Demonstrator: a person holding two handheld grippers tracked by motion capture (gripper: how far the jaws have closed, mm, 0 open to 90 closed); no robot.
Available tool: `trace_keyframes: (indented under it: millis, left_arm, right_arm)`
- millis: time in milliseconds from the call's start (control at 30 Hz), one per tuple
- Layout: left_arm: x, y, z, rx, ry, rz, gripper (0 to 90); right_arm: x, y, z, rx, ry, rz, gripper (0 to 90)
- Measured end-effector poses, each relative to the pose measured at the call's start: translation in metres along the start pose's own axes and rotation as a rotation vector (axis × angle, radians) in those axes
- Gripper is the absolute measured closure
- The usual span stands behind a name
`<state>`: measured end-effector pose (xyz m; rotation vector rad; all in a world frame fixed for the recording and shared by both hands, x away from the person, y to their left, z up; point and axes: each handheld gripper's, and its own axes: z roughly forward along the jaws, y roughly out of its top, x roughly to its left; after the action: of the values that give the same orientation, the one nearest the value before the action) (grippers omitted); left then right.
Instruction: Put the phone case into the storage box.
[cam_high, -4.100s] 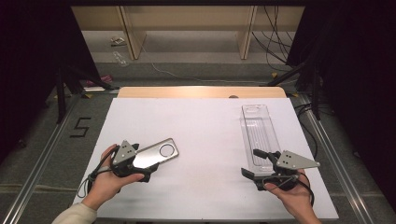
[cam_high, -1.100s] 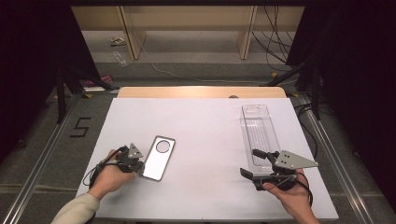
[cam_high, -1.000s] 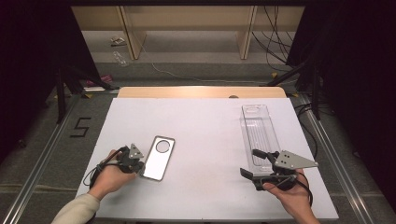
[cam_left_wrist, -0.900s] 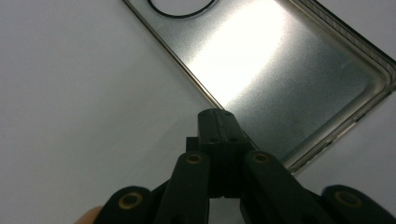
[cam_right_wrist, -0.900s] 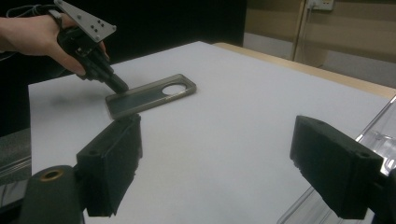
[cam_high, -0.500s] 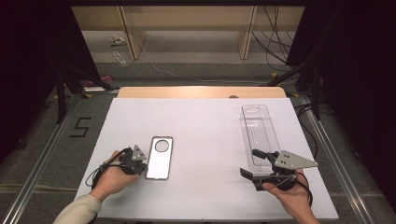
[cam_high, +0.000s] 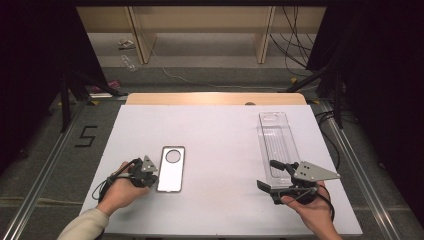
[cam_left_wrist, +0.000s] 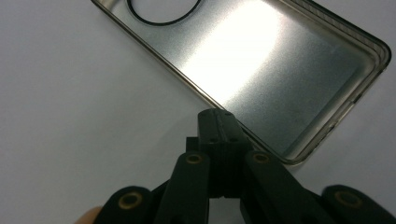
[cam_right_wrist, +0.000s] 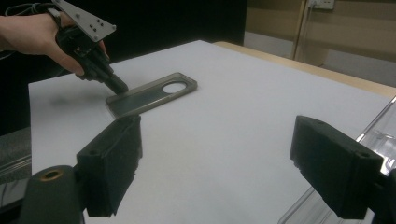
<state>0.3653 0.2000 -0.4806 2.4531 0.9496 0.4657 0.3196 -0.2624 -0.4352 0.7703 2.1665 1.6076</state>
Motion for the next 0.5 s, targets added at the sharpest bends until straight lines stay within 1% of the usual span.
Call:
trace_keyframes:
  millis: [333,367,400,433,500]
  left_arm:
    - [0.0007,-0.0002,-0.0003,0.0,-0.001,-0.002,89.0]
    - [0.0012,-0.0004,-0.0003,-0.002,-0.001,-0.001,87.0]
    - [0.0022,-0.0006,-0.0006,-0.003,-0.002,-0.003,87.0]
    - [0.003,-0.0008,-0.0011,-0.003,-0.004,-0.008,84.2]
    - [0.0074,-0.0007,-0.0053,-0.013,0.016,-0.022,79.7]
  right_arm:
    - [0.0002,0.0,0.0001,0.0,-0.001,-0.002,18.1]
    - [0.0002,0.0001,0.0,0.001,-0.001,-0.002,18.1]
    - [0.0002,0.0001,0.0,0.001,-0.001,-0.002,18.1]
    - [0.0,0.0003,-0.0002,-0.001,-0.001,-0.005,18.2]
    - [0.0,0.0003,-0.0004,-0.002,-0.002,-0.005,18.2]
